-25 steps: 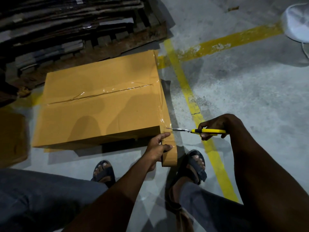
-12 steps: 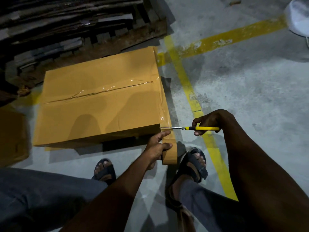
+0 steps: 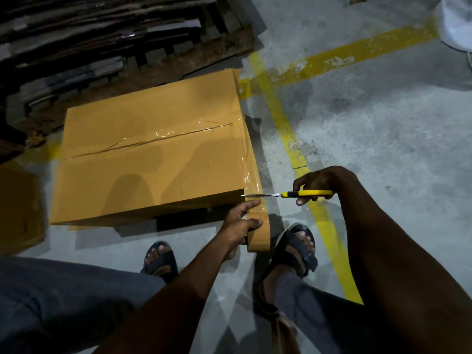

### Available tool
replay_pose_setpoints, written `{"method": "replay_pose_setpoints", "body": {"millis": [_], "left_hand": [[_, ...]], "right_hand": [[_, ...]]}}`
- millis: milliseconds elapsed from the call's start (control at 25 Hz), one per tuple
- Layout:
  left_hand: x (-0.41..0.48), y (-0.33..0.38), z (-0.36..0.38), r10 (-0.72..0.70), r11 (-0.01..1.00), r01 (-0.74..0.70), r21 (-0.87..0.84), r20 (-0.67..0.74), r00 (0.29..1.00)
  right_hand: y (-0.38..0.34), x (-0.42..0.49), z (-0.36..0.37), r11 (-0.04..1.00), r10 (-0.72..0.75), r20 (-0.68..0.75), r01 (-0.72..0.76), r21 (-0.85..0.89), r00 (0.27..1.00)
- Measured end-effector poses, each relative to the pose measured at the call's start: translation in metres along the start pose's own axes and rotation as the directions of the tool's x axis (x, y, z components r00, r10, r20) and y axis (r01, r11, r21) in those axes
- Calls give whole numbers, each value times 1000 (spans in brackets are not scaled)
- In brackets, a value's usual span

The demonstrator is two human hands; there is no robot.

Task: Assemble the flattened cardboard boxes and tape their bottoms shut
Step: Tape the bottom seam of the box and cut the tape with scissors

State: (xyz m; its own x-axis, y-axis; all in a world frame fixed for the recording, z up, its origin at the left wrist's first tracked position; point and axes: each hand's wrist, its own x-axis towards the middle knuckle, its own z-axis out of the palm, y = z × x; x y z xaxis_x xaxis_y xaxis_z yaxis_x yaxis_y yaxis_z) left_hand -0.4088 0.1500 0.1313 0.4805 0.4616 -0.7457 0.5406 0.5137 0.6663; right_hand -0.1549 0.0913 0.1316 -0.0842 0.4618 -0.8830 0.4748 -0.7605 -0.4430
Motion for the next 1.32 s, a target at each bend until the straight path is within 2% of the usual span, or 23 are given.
{"method": "replay_pose_setpoints", "body": {"millis": [40, 120, 240, 320, 480, 600, 680, 760, 800, 880, 960, 1040, 1120, 1200, 1280, 1320], "left_hand": [[0, 0, 0, 0, 1000, 0, -2, -2, 1000], [1, -1, 0, 2, 1000, -2, -5, -3, 1000], [4, -2, -2, -12, 1000, 12, 21, 2, 1000], [4, -6, -1, -23, 996, 22, 82, 13, 1000], [-3, -14, -7, -24, 976, 17, 217, 29, 999], [-10, -6, -21, -1, 967, -1, 253, 5, 1000], [-16, 9, -28, 11, 961, -10, 277, -1, 1000], [-21, 30, -33, 47, 944, -49, 327, 14, 999], [-25, 42, -36, 65, 936, -70, 345, 27, 998], [-31, 69, -47, 95, 927, -105, 361, 45, 994], [-32, 99, -60, 134, 900, -139, 414, 40, 990], [-37, 136, -78, 198, 820, -182, 543, 29, 980], [-45, 170, -103, 318, 616, -242, 750, 44, 947], [-53, 192, -135, 470, 434, -241, 868, 10, 882], [-56, 201, -164, 529, 416, -185, 891, -72, 846], [-54, 203, -176, 520, 423, -160, 892, -95, 849]], "right_hand": [[1, 7, -8, 984, 65, 32, -58, -171, 997], [12, 35, -21, 966, 71, -38, -79, -246, 997], [13, 35, -10, 962, 22, -106, -50, -269, 994], [11, 34, -8, 975, 41, -128, -68, -213, 991], [17, 42, 9, 908, 97, -154, -151, -392, 983], [32, 47, 19, 934, 105, -278, -191, -302, 955], [38, 51, 25, 956, 189, -467, -271, -114, 864], [30, 44, 34, 951, 292, -697, -277, 137, 656], [18, 37, 37, 943, 326, -768, -245, 224, 552], [-10, 24, 43, 941, 340, -838, -163, 298, 428], [-36, 13, 45, 948, 315, -874, -89, 305, 369], [-63, 9, 42, 970, 240, -915, -39, 240, 324], [-101, 11, 40, 995, 79, -937, 32, 96, 339], [-147, 19, 48, 993, -81, -937, 107, -47, 340], [-185, 37, 59, 986, -160, -932, 102, -133, 325], [-202, 46, 67, 984, -178, -927, 73, -163, 330]]}}
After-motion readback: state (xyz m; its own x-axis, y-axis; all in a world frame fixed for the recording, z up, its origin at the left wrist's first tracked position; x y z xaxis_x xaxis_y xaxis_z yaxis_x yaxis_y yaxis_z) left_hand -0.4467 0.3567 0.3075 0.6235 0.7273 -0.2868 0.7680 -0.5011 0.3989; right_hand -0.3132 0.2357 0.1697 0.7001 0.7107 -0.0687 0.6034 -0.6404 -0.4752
